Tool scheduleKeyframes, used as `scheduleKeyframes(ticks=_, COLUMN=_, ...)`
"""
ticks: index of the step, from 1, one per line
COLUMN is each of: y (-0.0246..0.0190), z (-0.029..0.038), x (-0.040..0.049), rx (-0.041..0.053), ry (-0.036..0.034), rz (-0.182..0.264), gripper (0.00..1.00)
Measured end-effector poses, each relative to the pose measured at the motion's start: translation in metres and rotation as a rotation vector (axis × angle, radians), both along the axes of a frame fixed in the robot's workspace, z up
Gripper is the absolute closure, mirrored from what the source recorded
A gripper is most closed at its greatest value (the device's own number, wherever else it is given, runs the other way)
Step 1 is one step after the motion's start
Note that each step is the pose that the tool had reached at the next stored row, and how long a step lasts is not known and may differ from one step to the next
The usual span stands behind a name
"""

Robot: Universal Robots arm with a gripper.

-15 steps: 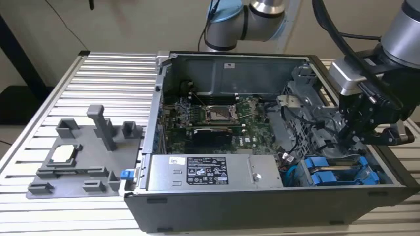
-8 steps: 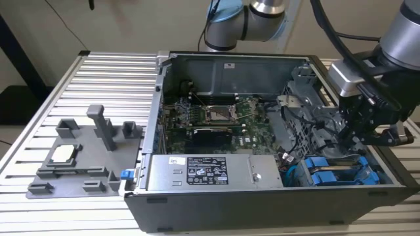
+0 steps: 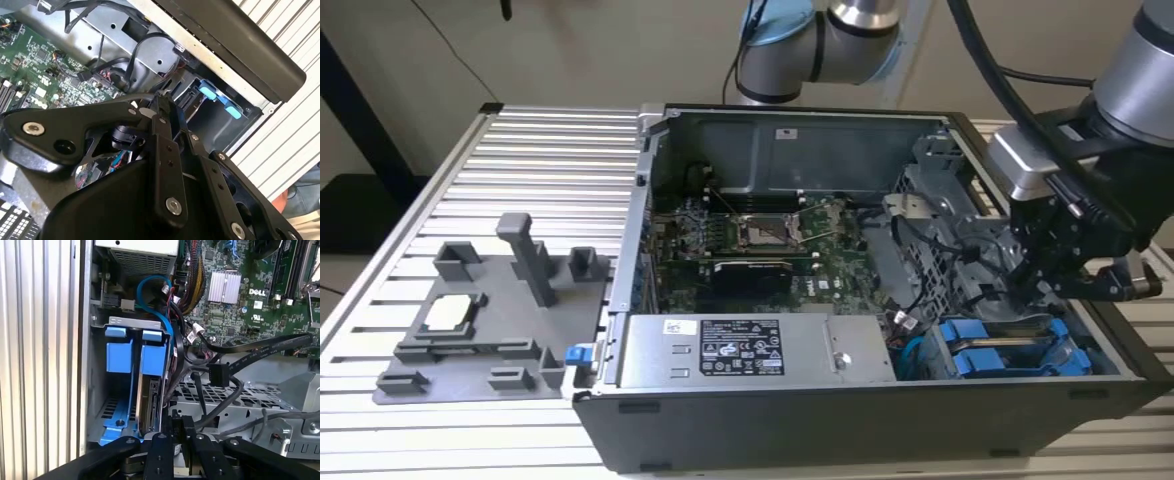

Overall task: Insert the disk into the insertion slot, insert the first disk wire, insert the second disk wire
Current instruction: 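Insert the first disk wire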

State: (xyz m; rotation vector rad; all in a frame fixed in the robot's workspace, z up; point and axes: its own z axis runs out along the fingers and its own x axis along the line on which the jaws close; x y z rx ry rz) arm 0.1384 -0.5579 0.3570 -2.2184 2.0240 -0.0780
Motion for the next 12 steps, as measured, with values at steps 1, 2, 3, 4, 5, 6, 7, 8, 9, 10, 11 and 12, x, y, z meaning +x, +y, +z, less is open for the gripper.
scheduleKeyframes(ticks=1, y=-0.0021, z=0.0000, x=0.0000, rx=-0.0002, ry=0.0008, rz=-0.002, gripper=0.81)
scheduleKeyframes(ticks=2, y=-0.0044, z=-0.0001, x=-0.0001, rx=-0.0005, ry=0.0018, rz=-0.004, gripper=0.81)
scheduleKeyframes(ticks=3, y=-0.0070, z=-0.0002, x=-0.0001, rx=-0.0006, ry=0.0024, rz=-0.006, gripper=0.81)
scheduleKeyframes(ticks=4, y=-0.0096, z=-0.0004, x=0.0000, rx=-0.0009, ry=0.0026, rz=-0.008, gripper=0.81)
scheduleKeyframes(ticks=5, y=-0.0114, z=-0.0009, x=0.0000, rx=-0.0008, ry=0.0027, rz=-0.009, gripper=0.81)
scheduleKeyframes(ticks=6, y=-0.0124, z=-0.0015, x=0.0001, rx=-0.0009, ry=0.0027, rz=-0.010, gripper=0.81)
scheduleKeyframes(ticks=7, y=-0.0125, z=-0.0026, x=0.0002, rx=-0.0005, ry=0.0027, rz=-0.012, gripper=0.81)
scheduleKeyframes(ticks=8, y=-0.0126, z=-0.0035, x=0.0004, rx=-0.0008, ry=0.0026, rz=-0.017, gripper=0.81)
scheduleKeyframes(ticks=9, y=-0.0126, z=-0.0049, x=0.0005, rx=-0.0008, ry=0.0026, rz=-0.026, gripper=0.81)
scheduleKeyframes(ticks=10, y=-0.0126, z=-0.0063, x=0.0006, rx=-0.0008, ry=0.0027, rz=-0.037, gripper=0.81)
scheduleKeyframes(ticks=11, y=-0.0126, z=-0.0073, x=0.0006, rx=-0.0009, ry=0.0026, rz=-0.052, gripper=0.81)
scheduleKeyframes(ticks=12, y=-0.0126, z=-0.0079, x=0.0009, rx=-0.0010, ry=0.0027, rz=-0.064, gripper=0.81)
